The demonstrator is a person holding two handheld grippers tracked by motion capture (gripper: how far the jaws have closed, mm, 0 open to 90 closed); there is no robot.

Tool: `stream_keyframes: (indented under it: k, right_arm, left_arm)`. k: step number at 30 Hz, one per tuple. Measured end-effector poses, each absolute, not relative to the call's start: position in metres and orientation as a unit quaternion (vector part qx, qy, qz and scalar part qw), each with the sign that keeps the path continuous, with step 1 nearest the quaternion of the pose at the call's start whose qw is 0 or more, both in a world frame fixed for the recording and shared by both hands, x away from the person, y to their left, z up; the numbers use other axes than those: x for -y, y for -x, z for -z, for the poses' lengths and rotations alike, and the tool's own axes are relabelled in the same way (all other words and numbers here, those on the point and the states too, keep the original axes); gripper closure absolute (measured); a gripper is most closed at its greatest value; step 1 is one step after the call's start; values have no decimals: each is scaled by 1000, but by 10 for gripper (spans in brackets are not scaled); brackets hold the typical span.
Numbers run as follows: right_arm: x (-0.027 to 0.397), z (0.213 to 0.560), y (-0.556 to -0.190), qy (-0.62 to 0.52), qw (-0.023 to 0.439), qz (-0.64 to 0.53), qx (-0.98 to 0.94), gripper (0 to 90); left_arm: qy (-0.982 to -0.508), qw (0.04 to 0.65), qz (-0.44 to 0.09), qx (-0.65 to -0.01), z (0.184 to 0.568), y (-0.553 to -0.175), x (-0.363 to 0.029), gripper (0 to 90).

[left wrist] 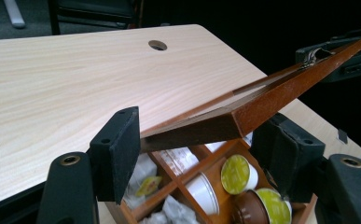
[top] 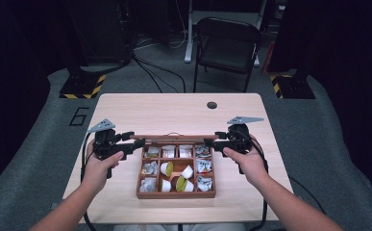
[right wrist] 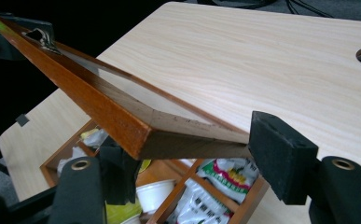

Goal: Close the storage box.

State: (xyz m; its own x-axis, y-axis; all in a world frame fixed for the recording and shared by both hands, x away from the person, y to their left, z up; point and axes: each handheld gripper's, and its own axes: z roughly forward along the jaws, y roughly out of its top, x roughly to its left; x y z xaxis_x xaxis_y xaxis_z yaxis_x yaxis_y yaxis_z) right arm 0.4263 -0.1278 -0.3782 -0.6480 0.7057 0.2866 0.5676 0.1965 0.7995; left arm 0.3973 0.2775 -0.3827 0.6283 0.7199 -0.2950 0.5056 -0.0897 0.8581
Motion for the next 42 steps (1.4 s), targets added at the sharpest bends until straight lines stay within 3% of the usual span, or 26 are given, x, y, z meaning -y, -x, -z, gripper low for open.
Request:
stream_keyframes:
  k: [18, 42]
  right_arm:
    - [133, 416, -373, -385, 95, -479, -783, 365]
    - [131, 454, -349, -371, 121, -472, -791, 371]
  left_arm:
    - [-762, 506, -124, -385, 419, -352, -274, 325]
    - [-768, 489, -134, -391, 457, -332, -269, 315]
